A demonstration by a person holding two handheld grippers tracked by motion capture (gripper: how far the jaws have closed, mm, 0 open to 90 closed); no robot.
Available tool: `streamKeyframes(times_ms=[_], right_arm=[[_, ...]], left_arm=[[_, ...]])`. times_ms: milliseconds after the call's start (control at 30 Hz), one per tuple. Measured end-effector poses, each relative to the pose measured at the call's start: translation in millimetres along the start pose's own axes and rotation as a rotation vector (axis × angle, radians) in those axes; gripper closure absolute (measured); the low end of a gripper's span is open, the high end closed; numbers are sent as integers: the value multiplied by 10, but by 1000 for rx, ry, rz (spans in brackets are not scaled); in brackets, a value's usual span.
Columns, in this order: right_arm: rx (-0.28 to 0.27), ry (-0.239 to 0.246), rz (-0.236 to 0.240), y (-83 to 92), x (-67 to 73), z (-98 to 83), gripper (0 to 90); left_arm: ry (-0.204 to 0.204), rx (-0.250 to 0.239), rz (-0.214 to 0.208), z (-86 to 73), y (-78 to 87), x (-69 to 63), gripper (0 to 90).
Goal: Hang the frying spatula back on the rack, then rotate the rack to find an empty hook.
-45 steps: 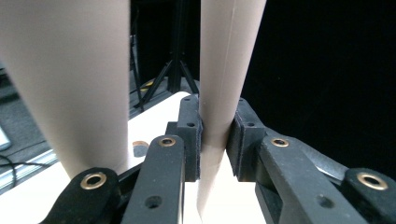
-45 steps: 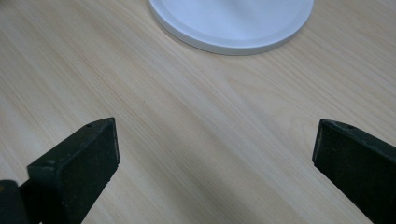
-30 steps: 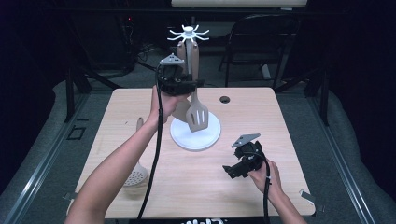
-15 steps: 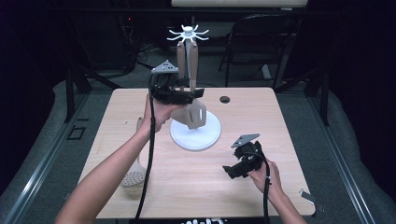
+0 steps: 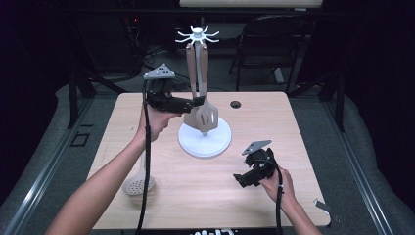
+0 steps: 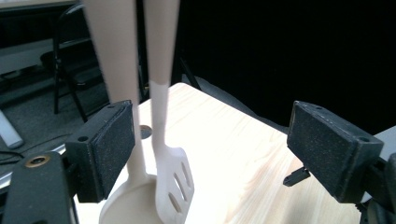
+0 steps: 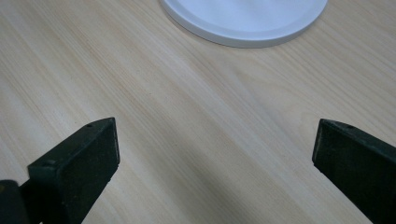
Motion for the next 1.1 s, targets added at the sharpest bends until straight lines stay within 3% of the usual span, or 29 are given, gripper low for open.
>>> streamKeyframes(times_ms=[367,633,667,733,833,1100], right_arm=[[16,7,-3,-11,-34,-16,5],[24,13,-5,-16,-53,-40,14],[22,11,0,-24,-49,-42,15],[28,24,4,-45,-37,-50,15],[33,39,9,-84,0,-40,20],[43,67,9,-94,51,-22,32]], left_arm=[[-19,-26,49,193,271,71,145],[-26,-74,108,400,426,151,162],[-29,-83,114,417,439,159,184],[-42,-96,150,455,470,202,338],[-51,-109,199,510,495,260,470],[-90,-168,245,720,516,332,842]])
Point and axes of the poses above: each handheld gripper's, and its own axes: y roughly backward along the jaws, z roughly out of its top, x roughly to its left, the point moved 8 cm from there along -y, roughly forward along the jaws, and after that the axes turned 15 degrees about -z, right-handed, at the moved point
